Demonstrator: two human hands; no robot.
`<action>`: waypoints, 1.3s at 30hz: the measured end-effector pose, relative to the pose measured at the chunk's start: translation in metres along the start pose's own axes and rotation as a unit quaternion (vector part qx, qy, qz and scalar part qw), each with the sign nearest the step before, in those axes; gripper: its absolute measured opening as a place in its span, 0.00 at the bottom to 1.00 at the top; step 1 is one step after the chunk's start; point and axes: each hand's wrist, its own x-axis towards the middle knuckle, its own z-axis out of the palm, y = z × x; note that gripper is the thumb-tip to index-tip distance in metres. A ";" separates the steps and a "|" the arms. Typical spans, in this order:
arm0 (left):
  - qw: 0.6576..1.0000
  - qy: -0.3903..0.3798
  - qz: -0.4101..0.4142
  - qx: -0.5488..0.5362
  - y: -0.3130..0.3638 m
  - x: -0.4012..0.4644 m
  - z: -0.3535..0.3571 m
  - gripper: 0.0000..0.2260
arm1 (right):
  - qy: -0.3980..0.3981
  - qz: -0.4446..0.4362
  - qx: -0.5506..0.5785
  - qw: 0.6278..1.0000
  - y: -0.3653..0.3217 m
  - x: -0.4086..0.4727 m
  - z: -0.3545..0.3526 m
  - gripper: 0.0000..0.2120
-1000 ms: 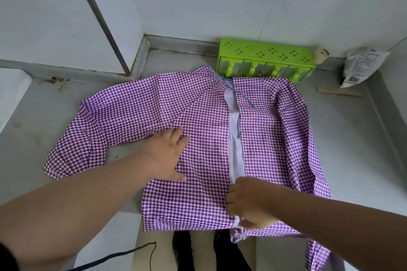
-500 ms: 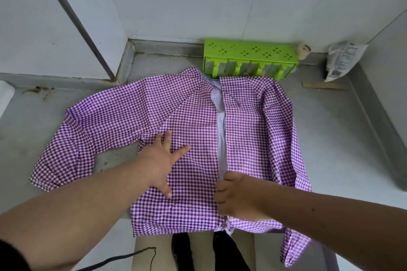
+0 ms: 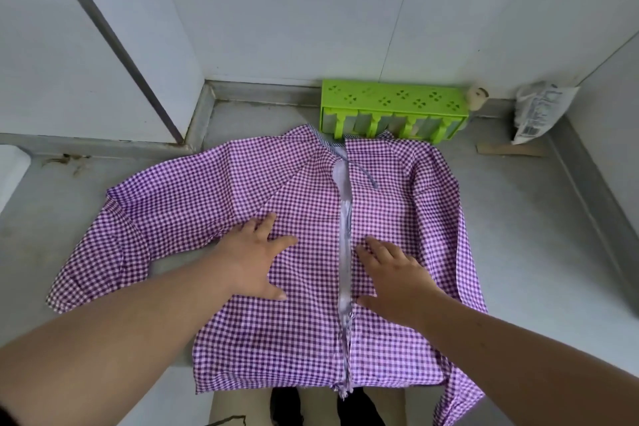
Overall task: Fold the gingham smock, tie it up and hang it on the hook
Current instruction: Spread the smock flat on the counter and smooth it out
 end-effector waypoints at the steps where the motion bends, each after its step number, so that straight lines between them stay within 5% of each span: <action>1: 1.000 0.001 -0.013 -0.025 0.001 0.002 0.000 0.54 | -0.001 -0.009 0.006 1.000 0.002 0.000 -0.001 0.44; 5: 0.994 0.076 -0.034 -0.074 0.001 0.018 -0.012 0.55 | 0.035 -0.053 -0.009 0.998 0.018 0.007 -0.003 0.32; 10: 0.996 0.036 0.005 -0.080 -0.001 0.043 -0.029 0.56 | 0.052 -0.089 -0.025 0.994 0.032 0.024 -0.016 0.25; 18: 0.999 0.023 0.008 -0.021 0.014 0.076 -0.042 0.65 | 0.129 -0.080 -0.056 0.987 0.049 0.088 -0.055 0.29; 25: 0.999 0.042 0.010 0.021 0.020 0.092 -0.029 0.69 | 0.099 -0.093 -0.094 0.986 0.035 0.129 -0.079 0.18; 29: 0.999 0.019 0.017 -0.030 0.015 0.097 -0.020 0.69 | 0.158 -0.220 -0.086 0.959 0.040 0.131 -0.076 0.12; 33: 0.999 0.002 0.010 -0.049 0.016 0.098 -0.019 0.69 | 0.094 -0.311 -0.102 0.940 0.045 0.130 -0.075 0.04; 35: 0.998 0.001 0.010 -0.056 0.016 0.099 -0.018 0.69 | 0.085 -0.277 -0.079 0.954 0.045 0.129 -0.079 0.09; 39: 0.999 -0.004 0.017 -0.050 0.015 0.096 -0.018 0.69 | 0.114 -0.069 0.066 0.989 0.038 0.130 -0.096 0.17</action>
